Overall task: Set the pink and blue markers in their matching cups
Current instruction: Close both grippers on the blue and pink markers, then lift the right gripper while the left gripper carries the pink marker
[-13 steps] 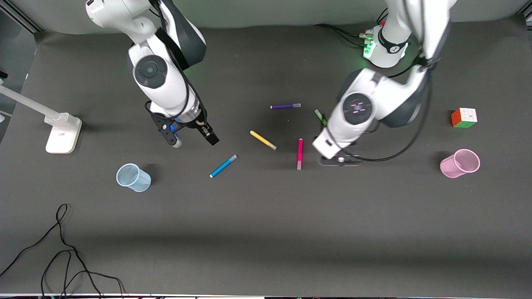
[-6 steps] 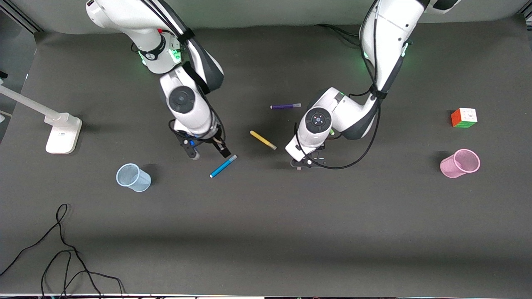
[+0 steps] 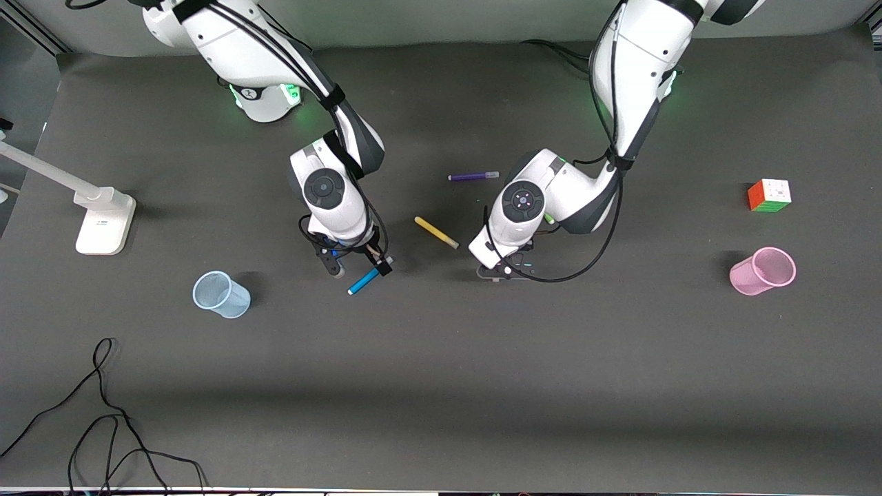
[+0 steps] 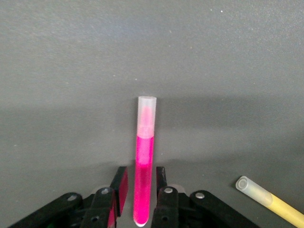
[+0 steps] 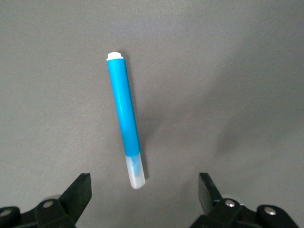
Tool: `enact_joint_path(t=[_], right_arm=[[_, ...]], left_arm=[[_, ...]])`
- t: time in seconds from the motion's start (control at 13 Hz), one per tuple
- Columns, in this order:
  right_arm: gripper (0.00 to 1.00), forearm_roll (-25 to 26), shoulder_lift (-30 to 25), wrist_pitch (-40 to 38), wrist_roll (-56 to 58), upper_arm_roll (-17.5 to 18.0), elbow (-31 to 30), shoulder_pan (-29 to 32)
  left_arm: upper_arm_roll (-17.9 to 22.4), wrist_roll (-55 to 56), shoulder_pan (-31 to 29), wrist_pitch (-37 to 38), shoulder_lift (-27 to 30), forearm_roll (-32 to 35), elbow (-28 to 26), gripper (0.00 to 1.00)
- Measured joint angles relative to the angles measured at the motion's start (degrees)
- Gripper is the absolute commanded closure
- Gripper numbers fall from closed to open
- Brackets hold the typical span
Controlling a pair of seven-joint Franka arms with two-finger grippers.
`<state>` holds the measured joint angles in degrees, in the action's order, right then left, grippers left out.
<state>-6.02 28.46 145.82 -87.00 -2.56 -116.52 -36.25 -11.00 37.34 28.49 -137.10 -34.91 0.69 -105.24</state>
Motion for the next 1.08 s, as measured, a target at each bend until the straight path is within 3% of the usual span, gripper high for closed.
enact_joint_path(t=[0.23, 0.31, 0.38, 0.62, 0.92, 1.08], right_arm=[[0.00, 0.0, 2.3, 2.5, 0.0, 0.0, 0.0, 0.0], [0.00, 0.0, 2.8, 2.9, 0.0, 0.0, 0.1, 0.0], [0.00, 0.0, 3.1, 3.1, 0.0, 0.0, 0.2, 0.0], [0.01, 0.3, 3.8, 4.1, 0.0, 0.0, 0.4, 0.0], [0.32, 0.8, 4.8, 5.0, 0.0, 0.0, 0.8, 0.0], [0.49, 1.7, 4.8, 5.0, 0.0, 0.0, 1.1, 0.0]], left_arm=[[0.0, 0.1, 0.5, -1.3, -1.4, 0.0, 0.1, 0.70], [0.0, 0.3, 0.7, -1.7, -1.9, 0.0, 0.1, 0.77], [0.0, 0.4, 0.7, -2.1, -2.2, 0.0, 0.1, 0.98], [0.1, 0.6, 0.8, -2.1, -2.2, 0.1, 0.3, 1.00], [0.8, 0.8, 0.6, -0.4, -1.6, 0.1, 1.4, 1.00], [1.1, 0.8, -0.1, 7.9, 1.7, 0.1, 3.8, 1.00]])
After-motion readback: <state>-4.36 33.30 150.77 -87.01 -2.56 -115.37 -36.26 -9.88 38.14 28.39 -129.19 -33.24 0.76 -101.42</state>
